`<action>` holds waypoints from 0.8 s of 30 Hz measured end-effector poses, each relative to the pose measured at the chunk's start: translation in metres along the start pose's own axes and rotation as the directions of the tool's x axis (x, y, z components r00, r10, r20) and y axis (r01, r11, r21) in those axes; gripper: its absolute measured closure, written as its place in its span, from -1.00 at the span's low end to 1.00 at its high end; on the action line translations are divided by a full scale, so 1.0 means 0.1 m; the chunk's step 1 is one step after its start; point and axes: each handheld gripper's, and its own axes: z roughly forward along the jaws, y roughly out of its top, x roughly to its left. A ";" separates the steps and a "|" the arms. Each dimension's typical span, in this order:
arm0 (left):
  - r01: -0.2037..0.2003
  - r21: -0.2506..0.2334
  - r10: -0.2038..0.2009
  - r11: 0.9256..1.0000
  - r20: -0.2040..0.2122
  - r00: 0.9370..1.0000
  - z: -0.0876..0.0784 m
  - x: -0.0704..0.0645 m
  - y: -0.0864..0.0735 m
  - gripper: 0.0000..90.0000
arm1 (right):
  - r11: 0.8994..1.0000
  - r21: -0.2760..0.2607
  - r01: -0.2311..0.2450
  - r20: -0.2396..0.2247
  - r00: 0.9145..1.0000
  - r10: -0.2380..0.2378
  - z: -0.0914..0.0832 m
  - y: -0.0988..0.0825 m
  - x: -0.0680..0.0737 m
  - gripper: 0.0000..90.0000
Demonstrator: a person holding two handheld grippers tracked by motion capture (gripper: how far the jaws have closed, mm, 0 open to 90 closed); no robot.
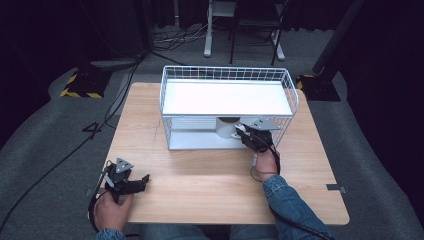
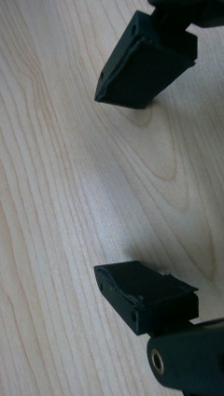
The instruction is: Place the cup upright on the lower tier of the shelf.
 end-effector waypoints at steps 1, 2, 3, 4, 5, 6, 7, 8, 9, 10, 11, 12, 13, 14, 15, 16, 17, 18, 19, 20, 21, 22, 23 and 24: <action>0.000 0.000 0.000 1.000 0.000 1.000 0.00 0.00 0.00 -0.66 | 1.000 0.003 -0.007 -0.005 1.000 0.007 0.00 0.00 -0.01 0.33; 0.000 0.000 0.000 1.000 0.000 1.000 0.00 0.00 0.00 -0.66 | 1.000 0.006 -0.016 -0.014 1.000 0.016 0.00 0.00 -0.02 0.24; 0.000 0.000 0.000 1.000 0.000 1.000 0.00 0.00 0.00 -0.66 | 1.000 0.006 -0.016 -0.014 1.000 0.016 0.00 0.00 -0.02 0.24; 0.000 0.000 0.000 1.000 0.000 1.000 0.00 0.00 0.00 -0.66 | 1.000 0.016 -0.019 -0.017 1.000 0.019 0.01 0.00 -0.02 0.11; 0.000 0.000 0.000 1.000 0.000 1.000 0.00 0.00 0.00 -0.66 | 1.000 0.016 -0.019 -0.017 1.000 0.019 0.01 0.00 -0.02 0.11; 0.000 0.000 0.000 1.000 0.000 1.000 0.00 0.00 0.00 -0.66 | 1.000 0.019 -0.017 -0.019 1.000 0.017 0.00 0.00 -0.03 0.02; 0.000 0.000 0.000 1.000 0.000 1.000 0.00 0.00 0.00 -0.66 | 1.000 0.020 -0.019 -0.022 1.000 0.020 -0.01 0.00 -0.03 -0.01; 0.000 0.000 0.000 1.000 0.000 1.000 0.00 0.00 0.00 -0.66 | 1.000 0.019 -0.021 -0.019 1.000 0.022 -0.02 0.01 -0.04 -0.04; 0.000 0.000 0.000 1.000 0.000 1.000 0.00 0.00 0.00 -0.66 | 1.000 0.019 -0.024 -0.019 1.000 0.024 -0.02 0.01 -0.04 -0.07; 0.001 -0.001 -0.001 1.000 0.000 1.000 0.00 0.00 0.00 -0.66 | 1.000 0.019 -0.023 -0.021 0.999 0.023 -0.03 0.02 -0.05 -0.09; 0.001 -0.001 -0.001 1.000 0.000 1.000 0.00 0.00 0.00 -0.66 | 1.000 0.019 -0.023 -0.021 0.999 0.023 -0.03 0.02 -0.05 -0.09; 0.000 0.000 0.000 1.000 0.000 1.000 0.00 0.00 0.00 -0.66 | 1.000 0.016 -0.023 -0.021 1.000 0.023 -0.05 0.04 -0.05 -0.11; 0.000 0.000 0.000 1.000 0.000 1.000 0.00 0.00 0.00 -0.66 | 1.000 0.019 -0.020 -0.022 1.000 0.021 -0.07 0.05 -0.04 -0.12; 0.000 0.000 0.000 1.000 0.000 1.000 0.00 0.00 0.00 -0.66 | 1.000 0.018 -0.016 -0.023 1.000 0.016 -0.08 0.06 -0.04 -0.13; 0.000 0.000 0.000 1.000 0.000 1.000 0.00 0.00 0.00 -0.66 | 1.000 0.018 -0.016 -0.023 1.000 0.016 -0.08 0.06 -0.04 -0.13; 0.000 0.000 0.000 1.000 0.000 1.000 0.00 0.00 0.00 -0.66 | 1.000 0.016 -0.010 -0.022 1.000 0.010 -0.10 0.07 -0.05 -0.14; 0.000 0.000 0.000 1.000 0.000 1.000 0.00 0.00 0.00 -0.66 | 1.000 0.017 -0.010 -0.022 1.000 0.010 -0.12 0.08 -0.04 -0.16; 0.003 0.000 -0.003 1.000 0.001 1.000 0.00 0.00 0.00 -0.66 | 1.000 0.017 -0.008 -0.021 1.000 0.008 -0.16 0.09 -0.05 -0.17; 0.003 0.000 -0.003 1.000 0.001 1.000 0.00 0.00 0.00 -0.66 | 1.000 0.017 -0.008 -0.021 1.000 0.008 -0.16 0.09 -0.05 -0.17; -0.001 -0.002 0.001 1.000 0.000 1.000 0.00 0.00 0.00 -0.66 | 1.000 0.016 -0.009 -0.027 1.000 0.009 -0.18 0.10 -0.05 -0.17; 0.000 -0.002 0.000 1.000 0.002 1.000 0.01 0.01 0.01 -0.66 | 1.000 0.016 -0.006 -0.028 1.000 0.007 -0.21 0.11 -0.05 -0.18; 0.002 -0.003 -0.002 1.000 0.001 1.000 0.01 0.00 0.01 -0.66 | 1.000 0.018 -0.003 -0.028 1.000 0.004 -0.24 0.11 -0.05 -0.18; 0.003 -0.002 -0.003 1.000 0.000 1.000 0.01 0.01 0.01 -0.66 | 1.000 0.014 0.002 -0.032 1.000 -0.002 -0.28 0.12 -0.05 -0.18; 0.002 -0.003 -0.002 1.000 -0.002 1.000 0.01 0.01 0.01 -0.66 | 1.000 0.015 -0.001 -0.040 0.999 0.001 -0.35 0.13 -0.06 -0.19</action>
